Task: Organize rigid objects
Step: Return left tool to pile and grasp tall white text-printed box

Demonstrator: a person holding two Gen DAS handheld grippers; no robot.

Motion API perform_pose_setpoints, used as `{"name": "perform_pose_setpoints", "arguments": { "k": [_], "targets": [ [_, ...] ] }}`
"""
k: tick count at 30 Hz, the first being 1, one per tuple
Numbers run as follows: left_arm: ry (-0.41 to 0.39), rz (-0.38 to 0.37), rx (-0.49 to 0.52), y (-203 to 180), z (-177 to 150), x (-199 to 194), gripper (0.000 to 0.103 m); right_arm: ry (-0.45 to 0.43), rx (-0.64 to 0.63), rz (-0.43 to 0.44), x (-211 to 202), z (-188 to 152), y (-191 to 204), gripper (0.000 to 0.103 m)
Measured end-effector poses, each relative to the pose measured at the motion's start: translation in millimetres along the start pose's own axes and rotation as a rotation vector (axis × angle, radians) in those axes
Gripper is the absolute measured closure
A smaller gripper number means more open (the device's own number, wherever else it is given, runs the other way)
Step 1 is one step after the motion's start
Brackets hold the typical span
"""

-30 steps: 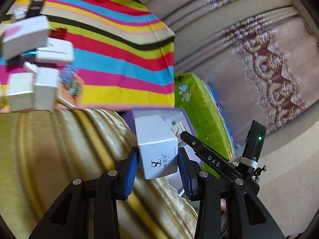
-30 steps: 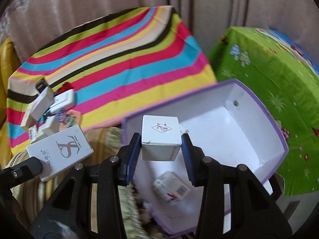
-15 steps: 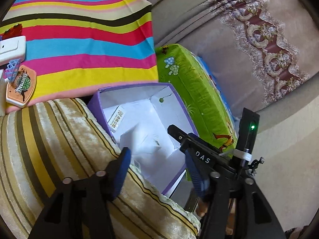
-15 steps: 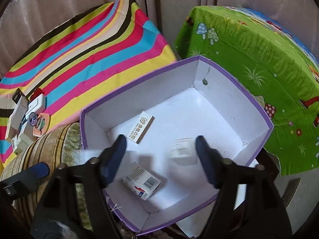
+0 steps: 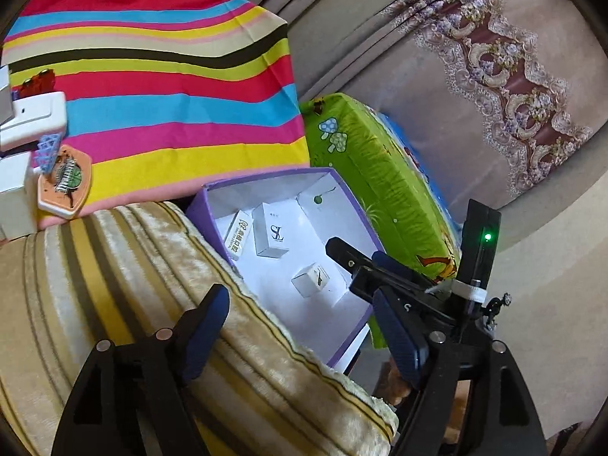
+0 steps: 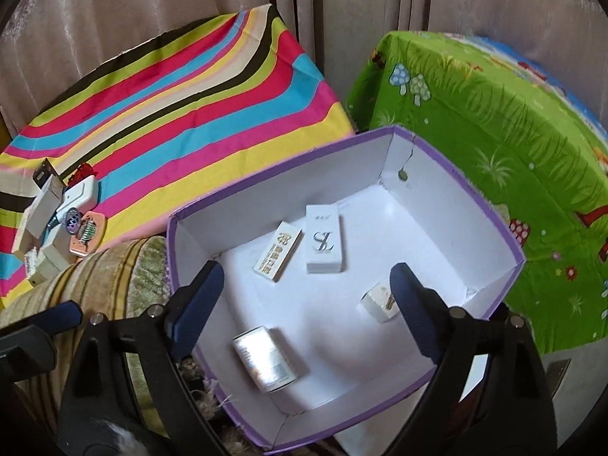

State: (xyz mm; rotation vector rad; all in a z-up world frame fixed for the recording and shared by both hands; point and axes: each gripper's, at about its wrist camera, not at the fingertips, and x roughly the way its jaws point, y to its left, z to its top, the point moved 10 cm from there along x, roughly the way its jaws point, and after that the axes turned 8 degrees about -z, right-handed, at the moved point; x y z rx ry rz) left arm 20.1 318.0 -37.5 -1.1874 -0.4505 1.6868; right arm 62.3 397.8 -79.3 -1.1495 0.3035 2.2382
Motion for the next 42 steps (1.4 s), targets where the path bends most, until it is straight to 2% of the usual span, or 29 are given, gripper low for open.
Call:
{"name": "perform_pose_setpoints", "arguments": {
  "k": [3,6,11,15,18,21,24,28,32,39,42],
  "targets": [
    [-0.042,0.072,0.023,9.9,6.6,-15.6,0.024,-0.006,-0.014,0.043,-4.3,0.3,10.0,0.012],
    [-0.091,0.121,0.042,18.0,15.6,-34.8,0.024,-0.026,-0.056,0.033,-9.2,0.1,20.5,0.012],
    [-0.187,0.259,0.083,41.6,36.4,-82.6,0.024,-0.038,-0.074,0.047,-14.4,1.9,30.7,0.012],
    [-0.226,0.365,0.069,70.2,48.8,-116.9,0.024,-0.028,-0.077,0.048,-12.1,1.8,33.5,0.012],
    [-0.245,0.458,0.023,101.9,60.6,-149.7,0.024,-0.023,-0.092,0.042,-10.8,2.4,36.9,0.012],
    [-0.269,0.518,-0.007,125.2,73.7,-179.4,0.024,-0.023,-0.108,0.042,-11.3,4.6,41.1,0.012],
    [-0.274,0.593,-0.027,148.5,85.4,-201.0,0.024,-0.025,-0.135,0.038,-12.9,7.8,48.3,0.012],
    [-0.241,0.706,-0.029,183.4,94.2,-225.3,0.024,-0.042,-0.143,0.055,-18.0,18.2,59.0,0.012],
    [-0.238,0.773,-0.056,211.9,93.2,-242.5,0.024,-0.046,-0.154,0.081,-20.7,25.4,79.0,0.012],
    [-0.205,0.815,-0.1,245.7,83.3,-242.5,0.024,-0.092,-0.28,0.145,-30.9,41.0,148.0,0.012],
    [-0.186,0.809,-0.125,255.2,79.1,-238.4,0.024,-0.121,-0.346,0.177,-37.9,46.8,183.1,0.008]
  ]
}}
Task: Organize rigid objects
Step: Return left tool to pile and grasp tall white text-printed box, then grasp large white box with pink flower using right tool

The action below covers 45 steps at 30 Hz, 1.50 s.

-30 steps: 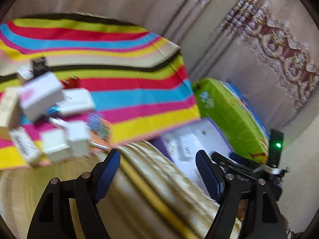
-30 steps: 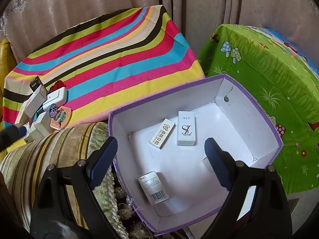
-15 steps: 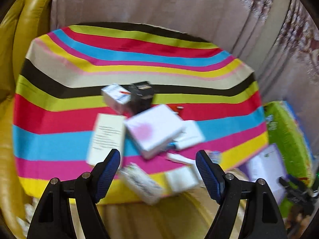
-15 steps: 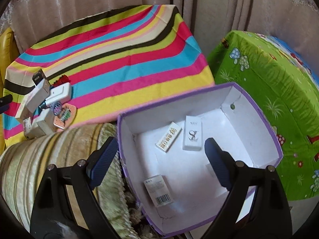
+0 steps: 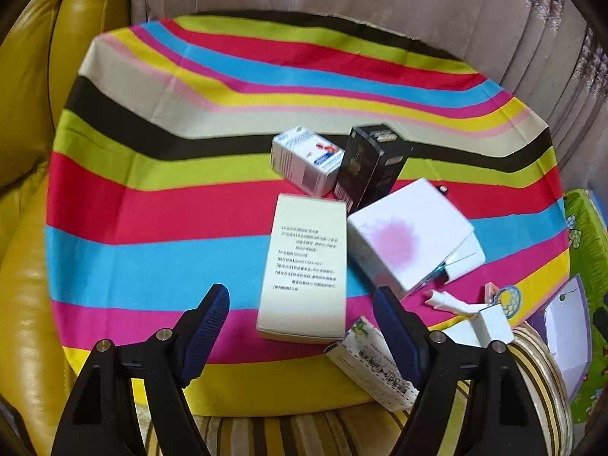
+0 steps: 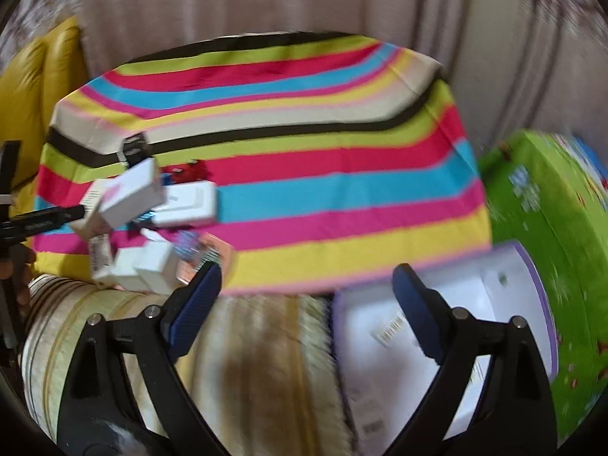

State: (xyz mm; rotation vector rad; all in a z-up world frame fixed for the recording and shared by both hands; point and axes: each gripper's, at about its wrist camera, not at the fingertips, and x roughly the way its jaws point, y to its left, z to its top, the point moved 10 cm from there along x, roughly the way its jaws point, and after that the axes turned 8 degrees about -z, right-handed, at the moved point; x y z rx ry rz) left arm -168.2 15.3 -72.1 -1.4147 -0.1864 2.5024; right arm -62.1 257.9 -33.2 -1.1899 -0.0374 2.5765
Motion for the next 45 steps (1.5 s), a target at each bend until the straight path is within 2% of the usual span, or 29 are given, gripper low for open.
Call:
{"name": "perform_pose_setpoints", "arguments": {
  "k": [9,13,18,25,30,38,45],
  "targets": [
    [0.043,0.016,0.021,4.7,-0.9,19.1,0.026,-0.023,-0.166,0.088,12.5,29.1,97.4,0.004],
    [0.06,-0.007,0.008,7.1,-3.8,26.4,0.046,-0.018,-0.244,0.117,22.5,30.9,131.4,0.003],
    [0.041,-0.031,-0.022,12.2,-2.6,24.4,0.048,-0.017,-0.338,0.15,36.3,36.1,169.3,0.001],
    [0.004,-0.059,-0.084,20.8,-3.3,17.5,0.048,-0.002,-0.373,0.155,54.3,36.7,197.9,0.001],
    [-0.007,-0.062,-0.093,21.9,-4.5,13.8,0.049,-0.001,-0.405,0.147,62.8,38.7,214.7,0.001],
    [-0.026,-0.082,-0.133,34.6,1.0,16.5,0.049,-0.032,-0.455,0.135,68.1,48.4,229.3,0.001],
    [-0.035,-0.096,-0.148,39.4,4.2,21.0,0.049,-0.026,-0.457,0.145,77.8,53.3,233.3,0.001]
  ]
}}
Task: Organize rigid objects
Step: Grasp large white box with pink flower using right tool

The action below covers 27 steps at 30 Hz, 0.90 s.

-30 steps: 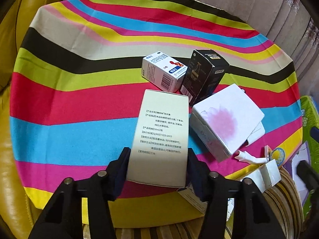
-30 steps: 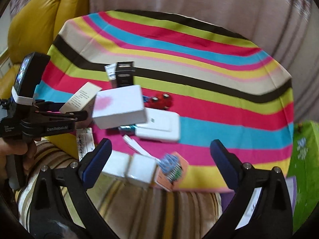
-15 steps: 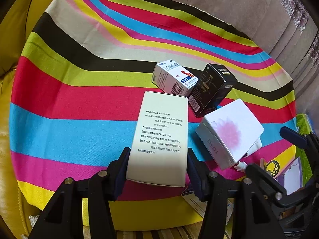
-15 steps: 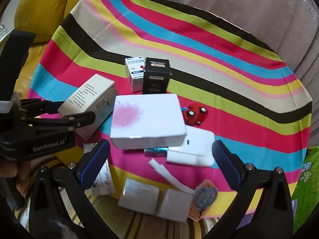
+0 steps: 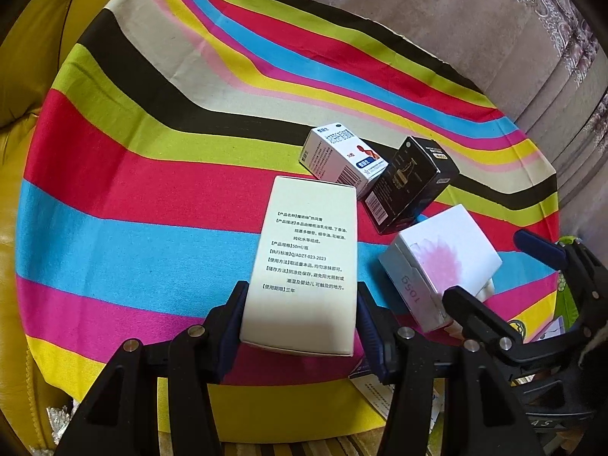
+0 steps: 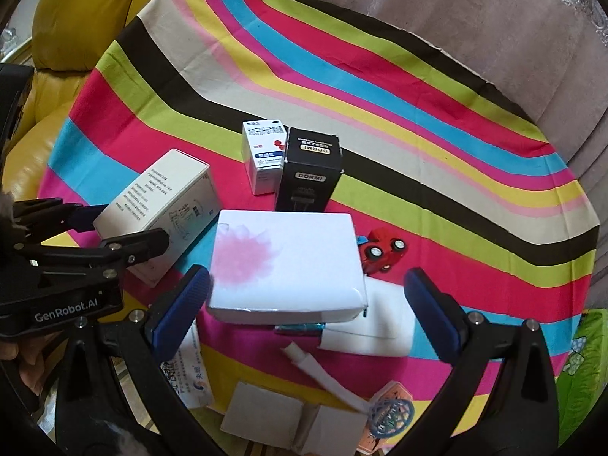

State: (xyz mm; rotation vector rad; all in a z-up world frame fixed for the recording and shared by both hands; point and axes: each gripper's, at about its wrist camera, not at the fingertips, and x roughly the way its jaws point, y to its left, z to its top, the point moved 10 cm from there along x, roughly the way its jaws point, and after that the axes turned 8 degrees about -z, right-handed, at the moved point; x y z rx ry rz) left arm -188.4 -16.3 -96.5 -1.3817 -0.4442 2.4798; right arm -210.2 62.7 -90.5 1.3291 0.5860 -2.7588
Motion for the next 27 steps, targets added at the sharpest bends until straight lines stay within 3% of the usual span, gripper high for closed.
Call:
{"name": "perform_pose_setpoints", "arguments": {
  "k": [21,23,27],
  "targets": [
    [-0.022,-0.023,-0.024,5.7,1.1,-2.1,0.049,0.053,-0.001,0.01,25.9,-10.3,6.6,0.001],
    [-0.026,-0.023,-0.025,6.3,0.9,-2.7,0.049,0.04,-0.006,0.004,24.0,-10.1,7.5,0.011],
    [-0.045,-0.016,-0.022,6.4,2.0,-6.7,0.049,0.026,-0.001,-0.001,21.3,-9.3,6.4,0.011]
  ]
}}
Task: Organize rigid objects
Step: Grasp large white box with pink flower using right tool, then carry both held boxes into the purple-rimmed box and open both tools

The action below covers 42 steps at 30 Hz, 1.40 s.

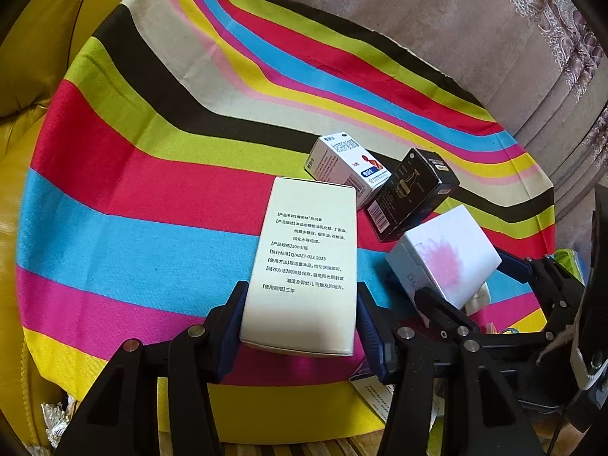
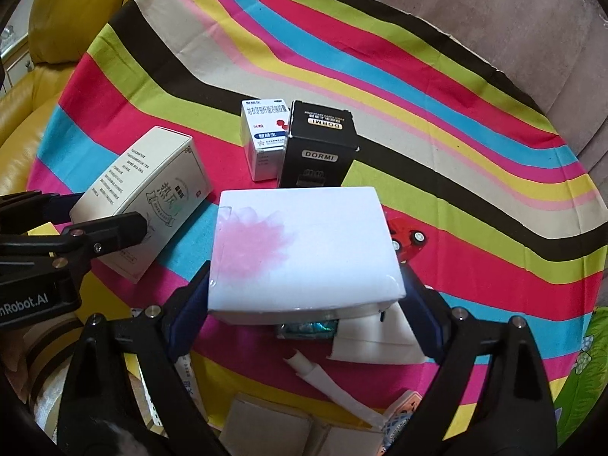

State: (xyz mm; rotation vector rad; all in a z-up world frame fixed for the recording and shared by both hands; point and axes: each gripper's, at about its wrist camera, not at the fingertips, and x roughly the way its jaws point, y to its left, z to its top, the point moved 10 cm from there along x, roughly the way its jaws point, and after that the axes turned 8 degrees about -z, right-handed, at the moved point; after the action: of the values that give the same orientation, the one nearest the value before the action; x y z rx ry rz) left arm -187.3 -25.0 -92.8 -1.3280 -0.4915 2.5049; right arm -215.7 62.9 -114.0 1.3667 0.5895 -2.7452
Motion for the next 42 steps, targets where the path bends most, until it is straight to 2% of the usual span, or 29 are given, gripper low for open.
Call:
{"name": "perform_pose_setpoints", "arguments": {
  "k": [9,15,19,25,42],
  "targets": [
    [-0.117,0.052,0.1,-24.7,10.4,-30.0,0.049,-0.079,0.08,-0.03,-27.6,0.4,-20.4,0.011],
    [-0.136,0.013,0.177,-65.5,5.5,-42.6,0.049,-0.119,0.167,-0.054,-57.1,-10.2,-52.3,0.011],
    [-0.115,-0.043,0.216,-96.8,-2.8,-41.8,0.049,-0.118,0.209,-0.077,-70.7,-21.5,-75.7,0.011],
    [-0.06,-0.127,0.276,-146.8,-21.2,-36.0,0.049,-0.084,0.282,-0.121,-86.9,-57.7,-116.9,0.011],
    [0.176,-0.345,0.437,-281.8,-108.4,-0.4,0.049,0.095,0.512,-0.279,-109.0,-203.3,-235.9,0.011]
  ]
}}
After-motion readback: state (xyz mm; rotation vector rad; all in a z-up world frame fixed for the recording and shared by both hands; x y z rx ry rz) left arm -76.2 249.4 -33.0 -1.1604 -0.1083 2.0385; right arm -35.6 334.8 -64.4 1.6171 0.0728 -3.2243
